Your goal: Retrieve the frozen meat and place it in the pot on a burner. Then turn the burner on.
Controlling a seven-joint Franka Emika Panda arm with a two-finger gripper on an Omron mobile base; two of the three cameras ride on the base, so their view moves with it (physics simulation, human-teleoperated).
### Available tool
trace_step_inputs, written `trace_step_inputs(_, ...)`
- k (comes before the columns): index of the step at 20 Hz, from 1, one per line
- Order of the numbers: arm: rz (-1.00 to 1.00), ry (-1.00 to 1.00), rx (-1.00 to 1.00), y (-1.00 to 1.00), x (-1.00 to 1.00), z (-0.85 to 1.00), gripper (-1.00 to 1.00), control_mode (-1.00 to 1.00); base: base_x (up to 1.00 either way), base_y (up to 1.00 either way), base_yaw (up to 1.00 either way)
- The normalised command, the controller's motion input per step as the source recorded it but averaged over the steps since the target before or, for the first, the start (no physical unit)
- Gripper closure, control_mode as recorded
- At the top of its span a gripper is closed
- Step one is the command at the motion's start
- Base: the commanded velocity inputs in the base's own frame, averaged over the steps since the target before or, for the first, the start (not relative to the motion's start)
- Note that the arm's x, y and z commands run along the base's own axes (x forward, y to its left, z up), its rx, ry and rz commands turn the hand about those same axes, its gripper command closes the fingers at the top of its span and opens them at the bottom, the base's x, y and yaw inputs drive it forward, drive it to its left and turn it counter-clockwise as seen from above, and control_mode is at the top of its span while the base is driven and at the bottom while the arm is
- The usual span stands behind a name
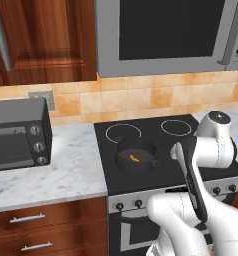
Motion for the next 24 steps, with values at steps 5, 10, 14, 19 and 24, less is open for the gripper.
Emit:
trace_step_inputs(5, 0.0, 0.0, 0.0, 0.0, 0.0, 0.0, -1.0, 1.0, -0.07, -0.45, 0.0)
trace_step_inputs(10, 0.0, 0.0, 0.0, 0.0, 0.0, 0.0, -1.0, 1.0, -0.16, -0.5, 0.0)
trace_step_inputs(14, 0.0, 0.0, 0.0, 0.0, 0.0, 0.0, -1.0, 1.0, -0.25, -0.49, 0.0)
trace_step_inputs(19, 0.0, 0.0, 0.0, 0.0, 0.0, 0.0, -1.0, 1.0, -0.4, -0.4, 0.0)
trace_step_inputs(24, 0.0, 0.0, 0.0, 0.0, 0.0, 0.0, -1.0, 1.0, -0.49, -0.1, 0.0)
